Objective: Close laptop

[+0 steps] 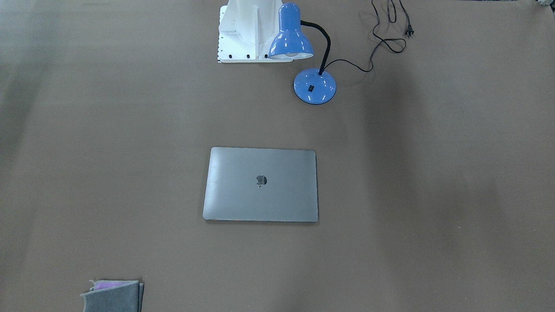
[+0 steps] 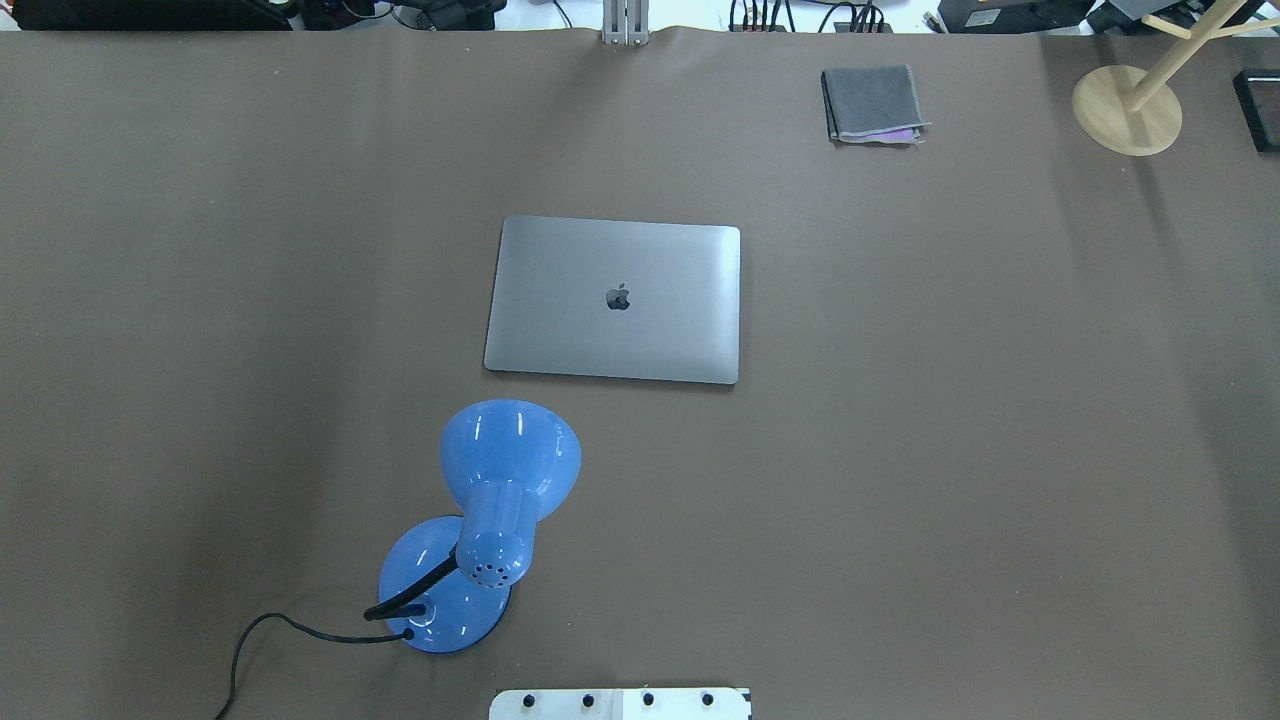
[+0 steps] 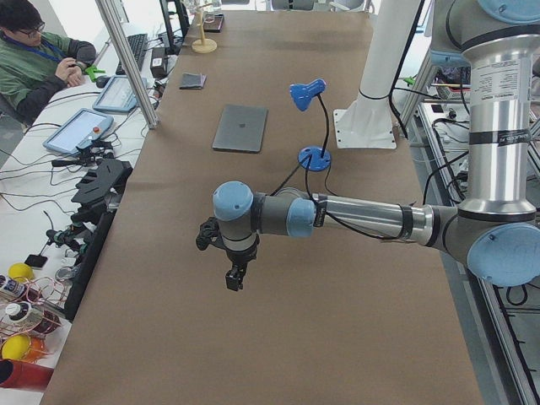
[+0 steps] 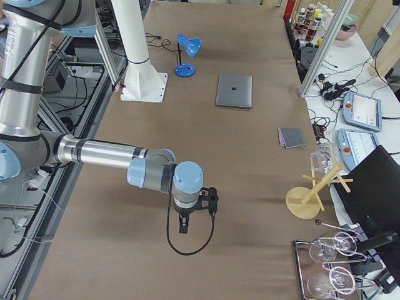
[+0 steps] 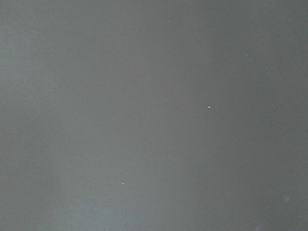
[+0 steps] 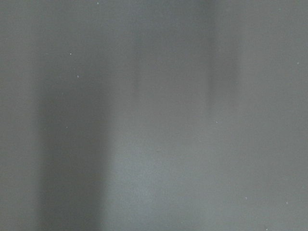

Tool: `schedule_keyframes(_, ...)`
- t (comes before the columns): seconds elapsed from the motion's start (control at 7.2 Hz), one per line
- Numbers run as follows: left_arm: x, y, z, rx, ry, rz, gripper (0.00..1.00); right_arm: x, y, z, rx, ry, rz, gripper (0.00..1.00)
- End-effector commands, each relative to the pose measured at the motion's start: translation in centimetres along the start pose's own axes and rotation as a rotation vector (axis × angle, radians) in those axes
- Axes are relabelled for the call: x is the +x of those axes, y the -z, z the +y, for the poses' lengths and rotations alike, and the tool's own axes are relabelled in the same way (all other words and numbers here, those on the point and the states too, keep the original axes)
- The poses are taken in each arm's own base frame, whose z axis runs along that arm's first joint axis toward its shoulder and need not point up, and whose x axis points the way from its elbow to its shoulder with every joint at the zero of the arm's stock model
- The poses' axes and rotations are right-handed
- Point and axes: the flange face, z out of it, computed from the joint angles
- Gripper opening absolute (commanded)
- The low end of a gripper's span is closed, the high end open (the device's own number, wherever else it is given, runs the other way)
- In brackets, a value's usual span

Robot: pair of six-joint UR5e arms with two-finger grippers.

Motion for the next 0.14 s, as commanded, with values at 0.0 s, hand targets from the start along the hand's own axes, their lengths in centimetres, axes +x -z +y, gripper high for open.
schedule_keyframes(0.0,0.0,-0.02,0.03,0.0,0.0,0.001,0.98,-0.01,0.02,-0.01,0.0,0.0,0.001,1.0)
